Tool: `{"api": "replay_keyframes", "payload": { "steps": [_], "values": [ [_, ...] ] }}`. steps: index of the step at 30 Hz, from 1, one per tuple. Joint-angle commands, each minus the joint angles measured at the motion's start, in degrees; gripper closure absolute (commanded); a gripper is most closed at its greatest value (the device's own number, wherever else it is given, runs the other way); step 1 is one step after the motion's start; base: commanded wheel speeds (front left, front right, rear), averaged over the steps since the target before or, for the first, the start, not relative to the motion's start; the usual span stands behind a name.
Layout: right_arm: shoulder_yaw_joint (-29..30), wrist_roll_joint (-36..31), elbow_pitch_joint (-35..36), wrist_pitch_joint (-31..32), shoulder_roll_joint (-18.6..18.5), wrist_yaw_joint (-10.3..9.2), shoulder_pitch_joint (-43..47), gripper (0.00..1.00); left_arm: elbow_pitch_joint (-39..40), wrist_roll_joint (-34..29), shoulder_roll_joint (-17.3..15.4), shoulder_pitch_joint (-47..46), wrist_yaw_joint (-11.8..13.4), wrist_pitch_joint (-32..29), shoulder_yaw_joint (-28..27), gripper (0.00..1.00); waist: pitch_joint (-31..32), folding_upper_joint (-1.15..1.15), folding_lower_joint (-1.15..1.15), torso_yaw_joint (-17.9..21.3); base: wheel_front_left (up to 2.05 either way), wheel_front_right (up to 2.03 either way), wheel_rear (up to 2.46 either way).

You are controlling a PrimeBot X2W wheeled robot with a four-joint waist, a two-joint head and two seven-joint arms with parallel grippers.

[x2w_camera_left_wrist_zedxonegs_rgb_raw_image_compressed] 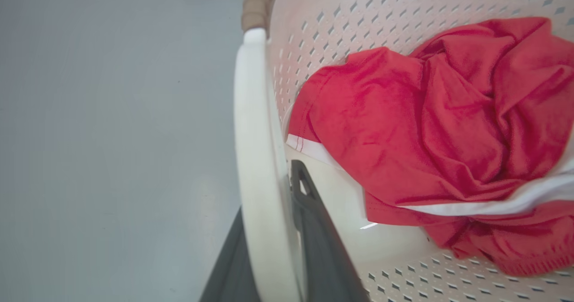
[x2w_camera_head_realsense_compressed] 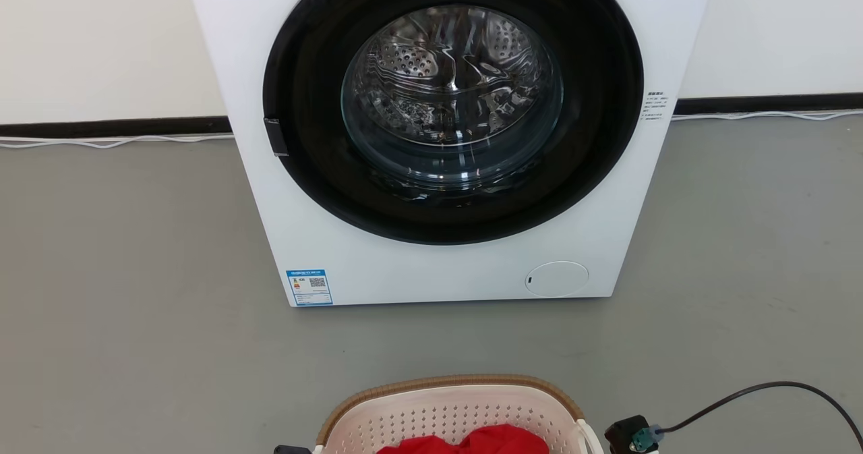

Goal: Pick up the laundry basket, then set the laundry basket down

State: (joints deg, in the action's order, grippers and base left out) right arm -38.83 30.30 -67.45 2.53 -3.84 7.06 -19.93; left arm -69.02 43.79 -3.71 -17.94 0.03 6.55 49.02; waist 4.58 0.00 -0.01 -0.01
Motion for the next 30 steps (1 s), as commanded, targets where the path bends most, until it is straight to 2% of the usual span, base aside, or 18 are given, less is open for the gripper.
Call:
{"api": "replay_keyframes", "payload": {
  "steps": [1, 30],
  "values": [
    [-1.4, 0.0, 1.9, -0.7, 1.0, 0.43, -1.5, 1.0, 1.7, 0.3, 0.8, -1.1, -0.9, 0.5, 0.3, 1.0, 0.1, 0.0, 0.01, 0.2, 0.0, 0.0, 0.0],
    [-2.8, 4.1, -0.2, -2.9, 1.0, 0.43, -3.5, 1.0, -0.3, 7.1, 0.8, -3.5, -0.5, 3.0, 5.5, 1.0, -1.2, 0.0, 0.01, 1.2, 0.0, 0.0, 0.0]
  ]
}}
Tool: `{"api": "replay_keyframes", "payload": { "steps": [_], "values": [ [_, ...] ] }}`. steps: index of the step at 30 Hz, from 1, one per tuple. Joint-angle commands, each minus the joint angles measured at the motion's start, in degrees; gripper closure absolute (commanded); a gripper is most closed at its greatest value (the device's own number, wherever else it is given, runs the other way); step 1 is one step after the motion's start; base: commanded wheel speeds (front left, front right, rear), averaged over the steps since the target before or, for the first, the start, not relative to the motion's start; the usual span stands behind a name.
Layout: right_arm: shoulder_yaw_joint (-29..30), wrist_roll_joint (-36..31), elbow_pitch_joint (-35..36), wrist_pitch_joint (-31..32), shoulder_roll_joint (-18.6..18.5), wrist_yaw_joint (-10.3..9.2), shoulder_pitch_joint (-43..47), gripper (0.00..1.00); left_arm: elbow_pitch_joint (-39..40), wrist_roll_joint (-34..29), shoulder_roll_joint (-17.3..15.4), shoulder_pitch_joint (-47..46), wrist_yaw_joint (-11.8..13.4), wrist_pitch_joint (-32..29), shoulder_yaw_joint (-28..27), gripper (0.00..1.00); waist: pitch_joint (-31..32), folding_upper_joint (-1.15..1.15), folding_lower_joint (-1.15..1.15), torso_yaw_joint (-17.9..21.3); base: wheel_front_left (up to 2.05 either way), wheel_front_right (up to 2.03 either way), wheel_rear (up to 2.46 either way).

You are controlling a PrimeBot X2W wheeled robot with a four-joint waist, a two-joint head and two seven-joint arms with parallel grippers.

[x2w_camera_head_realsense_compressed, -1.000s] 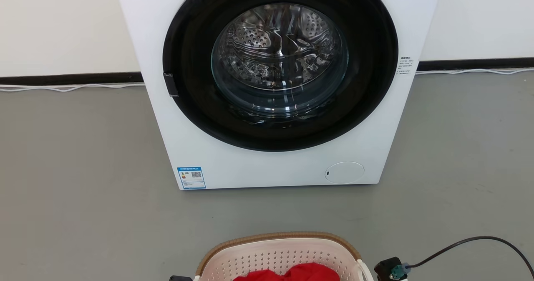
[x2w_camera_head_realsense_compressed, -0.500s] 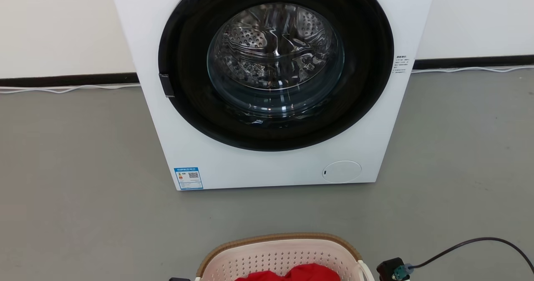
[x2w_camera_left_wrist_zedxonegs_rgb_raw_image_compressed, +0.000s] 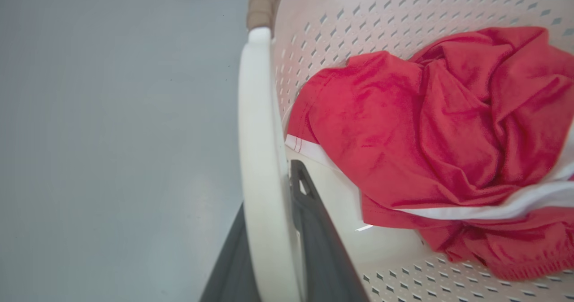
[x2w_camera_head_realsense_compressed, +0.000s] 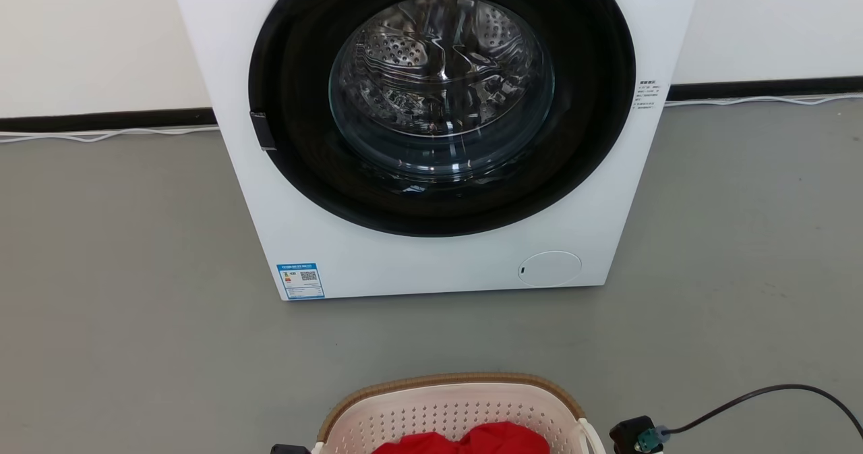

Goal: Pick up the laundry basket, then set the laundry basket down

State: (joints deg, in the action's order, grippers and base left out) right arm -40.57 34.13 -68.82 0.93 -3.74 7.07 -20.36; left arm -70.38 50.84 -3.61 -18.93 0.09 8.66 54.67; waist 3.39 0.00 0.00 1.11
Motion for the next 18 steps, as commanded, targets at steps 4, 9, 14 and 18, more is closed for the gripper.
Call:
{"api": "replay_keyframes", "payload": {
  "steps": [4, 9, 14, 18],
  "values": [
    [-1.5, 0.7, 1.3, -1.5, 0.9, 0.42, -3.1, 1.0, 0.9, 0.7, 0.7, -2.7, -0.6, 1.0, 0.6, 1.0, -0.2, 0.0, 0.0, 0.2, 0.0, 0.0, 0.0],
    [-1.9, 1.2, 1.1, -1.6, 0.9, 0.42, -3.2, 1.0, 0.7, 1.3, 0.7, -2.8, -0.5, 1.1, 1.3, 1.0, -0.3, 0.0, 0.0, 0.4, 0.0, 0.0, 0.0],
    [-2.3, 1.6, 0.8, -1.8, 0.9, 0.42, -3.4, 1.0, 0.7, 2.0, 0.7, -3.0, -0.5, 1.1, 2.2, 1.0, -0.5, 0.0, 0.0, 0.6, 0.0, 0.0, 0.0],
    [-2.6, 1.8, 0.4, -2.0, 0.9, 0.42, -3.7, 1.0, 0.6, 2.5, 0.7, -3.2, -0.5, 1.3, 2.9, 1.0, -0.7, 0.0, 0.0, 0.7, 0.0, 0.0, 0.0]
  ]
}}
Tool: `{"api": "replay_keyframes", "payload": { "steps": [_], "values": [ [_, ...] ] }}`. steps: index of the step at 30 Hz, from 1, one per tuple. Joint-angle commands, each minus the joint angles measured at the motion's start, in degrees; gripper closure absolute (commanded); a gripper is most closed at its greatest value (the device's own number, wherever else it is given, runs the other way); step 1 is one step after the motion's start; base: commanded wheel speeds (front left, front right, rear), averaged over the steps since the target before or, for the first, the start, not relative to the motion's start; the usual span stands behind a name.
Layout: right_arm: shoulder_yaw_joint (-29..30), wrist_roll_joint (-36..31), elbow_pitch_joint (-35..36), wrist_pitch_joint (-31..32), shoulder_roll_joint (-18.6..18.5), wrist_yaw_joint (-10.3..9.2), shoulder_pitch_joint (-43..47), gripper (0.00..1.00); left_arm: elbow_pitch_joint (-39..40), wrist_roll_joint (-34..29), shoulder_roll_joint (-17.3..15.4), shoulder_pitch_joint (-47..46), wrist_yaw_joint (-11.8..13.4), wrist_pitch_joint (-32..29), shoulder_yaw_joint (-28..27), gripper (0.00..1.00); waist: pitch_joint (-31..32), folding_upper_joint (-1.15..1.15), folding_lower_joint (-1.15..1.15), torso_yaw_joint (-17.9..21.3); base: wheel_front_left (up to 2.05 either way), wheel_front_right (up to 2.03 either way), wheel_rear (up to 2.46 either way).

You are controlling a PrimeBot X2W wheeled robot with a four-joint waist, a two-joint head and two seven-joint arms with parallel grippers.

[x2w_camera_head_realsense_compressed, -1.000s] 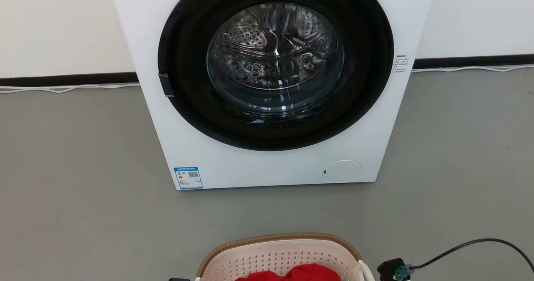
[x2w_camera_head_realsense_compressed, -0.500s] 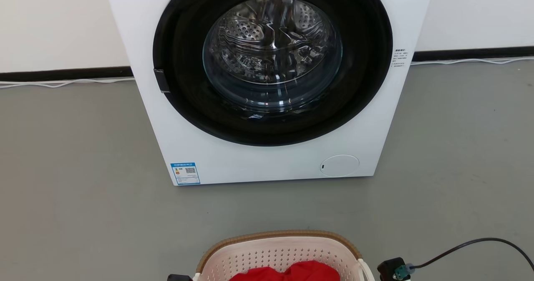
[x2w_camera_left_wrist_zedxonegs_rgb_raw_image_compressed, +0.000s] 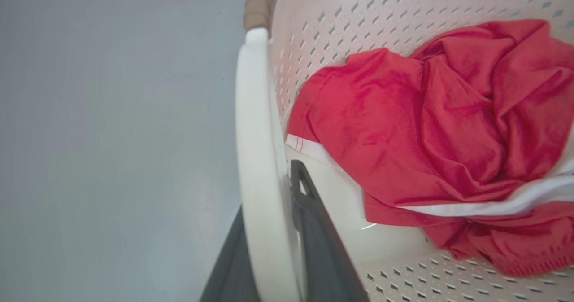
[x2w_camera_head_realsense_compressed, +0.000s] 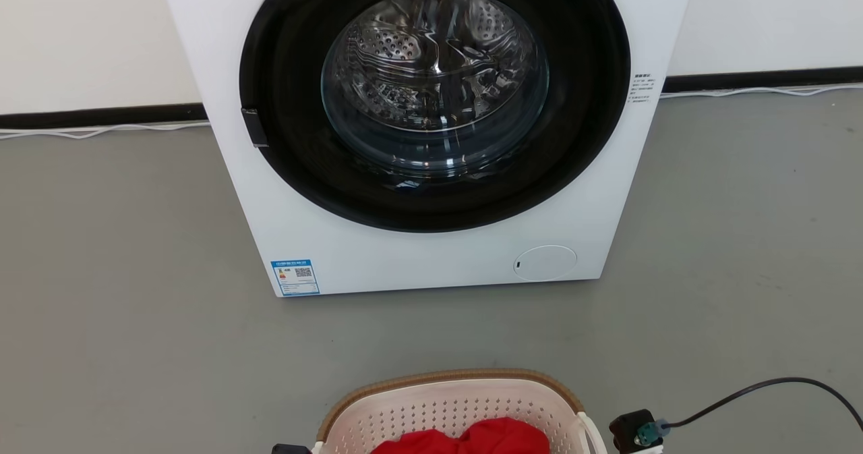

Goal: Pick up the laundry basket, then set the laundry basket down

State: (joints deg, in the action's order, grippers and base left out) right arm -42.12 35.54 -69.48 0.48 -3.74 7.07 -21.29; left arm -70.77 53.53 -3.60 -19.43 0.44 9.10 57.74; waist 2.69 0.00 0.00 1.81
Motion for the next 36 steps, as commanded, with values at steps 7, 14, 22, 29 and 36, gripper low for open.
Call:
{"api": "replay_keyframes", "payload": {
  "steps": [7, 14, 22, 29, 36],
  "values": [
    [-1.4, 0.5, 0.4, -2.0, 0.9, 0.42, -3.4, 1.0, 1.0, 0.7, 0.7, -3.1, -0.8, 1.0, 1.0, 1.0, -0.8, 0.0, 0.0, -0.1, 0.0, 0.0, 0.0],
    [-0.9, 0.4, -0.4, -4.1, 0.9, 0.42, -5.3, 1.0, 0.5, 2.0, 0.7, -5.4, -0.5, 2.1, 0.8, 1.0, -2.7, 0.0, 0.0, -0.4, 0.0, 0.0, 0.0],
    [1.0, 0.0, -1.3, -8.3, 0.9, 0.42, -11.0, 1.0, 0.0, 2.6, 0.7, -12.6, 0.2, 4.6, -0.6, 1.0, -10.0, 0.0, 0.0, -0.9, 0.0, 0.0, 0.0],
    [4.2, -2.3, -3.5, -12.4, 0.9, 0.42, -19.2, 1.0, 0.1, 1.2, 0.3, -21.2, 1.0, 5.8, -2.3, 1.0, -20.2, 0.0, 0.0, -1.4, 0.0, 0.0, 0.0],
    [7.9, -6.6, -4.3, -14.6, 0.9, 0.42, -26.4, 1.0, 3.1, -1.7, -1.6, -27.4, 3.0, 5.9, -5.0, 1.0, -29.7, 0.0, 0.0, -1.1, 0.0, 0.0, 0.0]
  ]
}}
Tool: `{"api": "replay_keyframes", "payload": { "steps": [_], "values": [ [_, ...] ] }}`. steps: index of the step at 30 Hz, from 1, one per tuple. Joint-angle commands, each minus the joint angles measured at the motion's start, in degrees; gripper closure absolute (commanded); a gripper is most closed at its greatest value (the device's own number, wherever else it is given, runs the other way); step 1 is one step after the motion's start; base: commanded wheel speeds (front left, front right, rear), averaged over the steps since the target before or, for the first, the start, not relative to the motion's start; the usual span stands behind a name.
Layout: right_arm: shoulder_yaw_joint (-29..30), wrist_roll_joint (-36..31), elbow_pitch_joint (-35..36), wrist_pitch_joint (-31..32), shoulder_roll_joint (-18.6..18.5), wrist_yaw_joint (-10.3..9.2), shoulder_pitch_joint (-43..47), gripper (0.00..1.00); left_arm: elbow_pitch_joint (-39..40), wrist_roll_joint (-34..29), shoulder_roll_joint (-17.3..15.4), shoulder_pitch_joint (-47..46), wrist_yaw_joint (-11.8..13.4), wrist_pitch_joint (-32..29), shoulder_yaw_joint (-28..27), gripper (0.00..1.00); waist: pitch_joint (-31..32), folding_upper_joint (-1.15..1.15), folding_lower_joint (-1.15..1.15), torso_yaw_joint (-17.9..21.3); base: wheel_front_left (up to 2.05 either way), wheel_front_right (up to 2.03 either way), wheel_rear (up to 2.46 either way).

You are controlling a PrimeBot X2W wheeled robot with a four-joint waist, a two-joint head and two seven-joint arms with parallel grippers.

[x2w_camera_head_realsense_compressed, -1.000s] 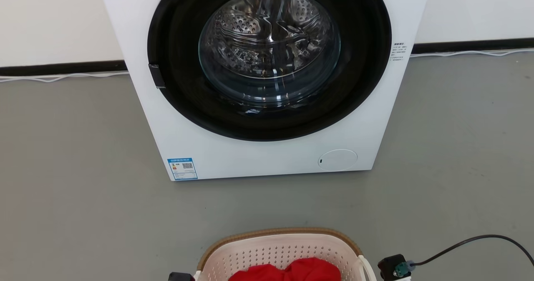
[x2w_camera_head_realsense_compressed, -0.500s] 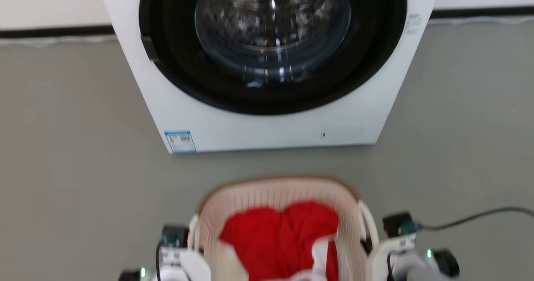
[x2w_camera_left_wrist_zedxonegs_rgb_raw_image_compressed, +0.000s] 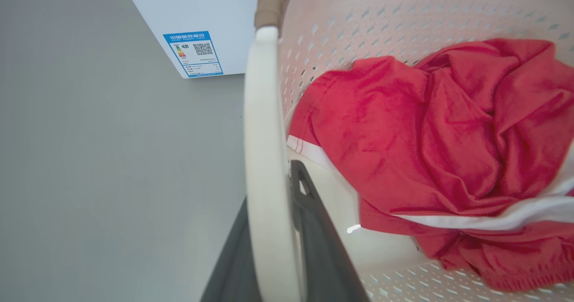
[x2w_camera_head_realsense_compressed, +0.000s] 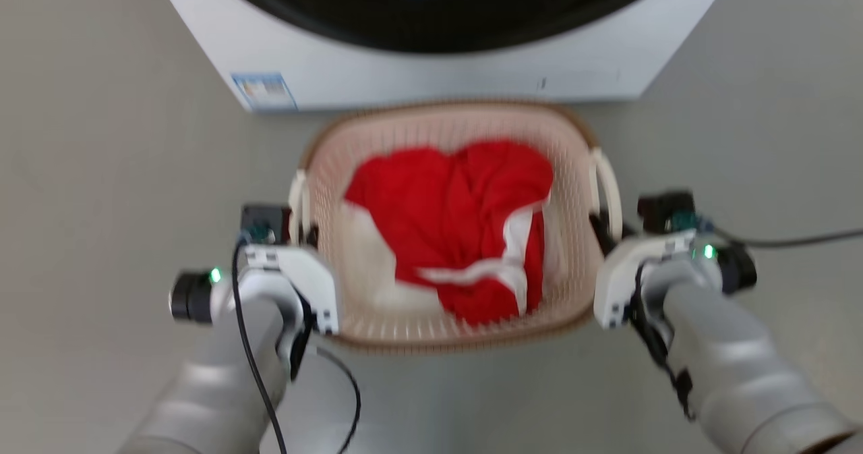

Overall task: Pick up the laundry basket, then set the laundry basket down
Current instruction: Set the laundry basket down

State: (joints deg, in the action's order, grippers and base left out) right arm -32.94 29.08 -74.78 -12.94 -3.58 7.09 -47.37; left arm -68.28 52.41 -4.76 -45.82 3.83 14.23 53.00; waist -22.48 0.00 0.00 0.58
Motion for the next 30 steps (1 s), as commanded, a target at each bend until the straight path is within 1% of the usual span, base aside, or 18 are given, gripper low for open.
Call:
{"api": "replay_keyframes", "payload": {
  "steps": [1, 2, 3, 5, 10, 14, 18, 23, 30],
  "values": [
    [0.3, -1.9, 0.9, -1.6, 0.6, 0.4, -2.3, 1.0, 2.2, -2.0, -1.1, -2.5, 0.4, 0.7, -1.5, 1.0, -7.6, 0.0, 0.0, 0.4, 0.0, 0.0, 0.0],
    [0.3, -1.9, 0.9, -1.6, 0.6, 0.4, -2.3, 1.0, 2.2, -2.0, -1.1, -2.5, 0.4, 0.7, -1.5, 1.0, -7.6, 0.0, 0.0, 0.4, 0.0, 0.0, 0.0],
    [2.0, -3.7, 0.9, -1.7, 0.2, 0.4, -3.6, 1.0, 3.7, -3.6, -1.6, -3.9, 1.3, 0.8, -2.8, 1.0, -10.4, 0.0, 0.0, 0.6, 0.0, 0.0, 0.0],
    [3.8, -5.4, 0.8, -1.8, 0.0, 0.4, -4.6, 1.0, 5.2, -5.3, -2.0, -4.8, 2.0, 0.8, -4.2, 1.0, -12.9, 0.0, 0.0, 0.8, 0.0, 0.0, 0.0],
    [8.3, -9.5, 0.8, -2.0, 0.0, 0.4, -6.7, 1.0, 8.2, -9.4, -2.4, -6.5, 2.4, 0.8, -7.9, 1.0, -18.0, 0.0, 0.0, 1.3, 0.0, 0.0, 0.0],
    [11.7, -12.7, 0.9, -2.0, 0.1, 0.4, -8.7, 1.0, 9.8, -12.6, -2.7, -7.6, 2.2, 0.8, -10.9, 1.0, -21.4, 0.0, 0.0, 1.9, 0.0, 0.0, 0.0],
    [15.1, -15.8, 2.4, -2.0, 0.3, 0.4, -9.8, 1.0, 10.7, -15.9, -2.9, -8.4, 1.8, 0.8, -13.5, 1.0, -23.9, 0.0, 0.0, 2.6, 0.0, 0.0, 0.0],
    [19.1, -19.7, 4.3, -2.1, 0.5, 0.4, -10.1, 1.0, 11.0, -19.2, -2.7, -8.8, 1.2, 0.8, -16.6, 1.0, -25.8, 0.0, 0.0, 3.0, 0.0, 0.0, 0.0],
    [24.7, -25.4, 6.0, -2.1, 0.6, 0.4, -9.8, 1.0, 10.9, -23.1, -1.5, -9.2, 0.1, 0.8, -20.9, 1.0, -27.3, 0.0, 0.0, 2.6, 0.0, 0.0, 0.0]
  ]
}}
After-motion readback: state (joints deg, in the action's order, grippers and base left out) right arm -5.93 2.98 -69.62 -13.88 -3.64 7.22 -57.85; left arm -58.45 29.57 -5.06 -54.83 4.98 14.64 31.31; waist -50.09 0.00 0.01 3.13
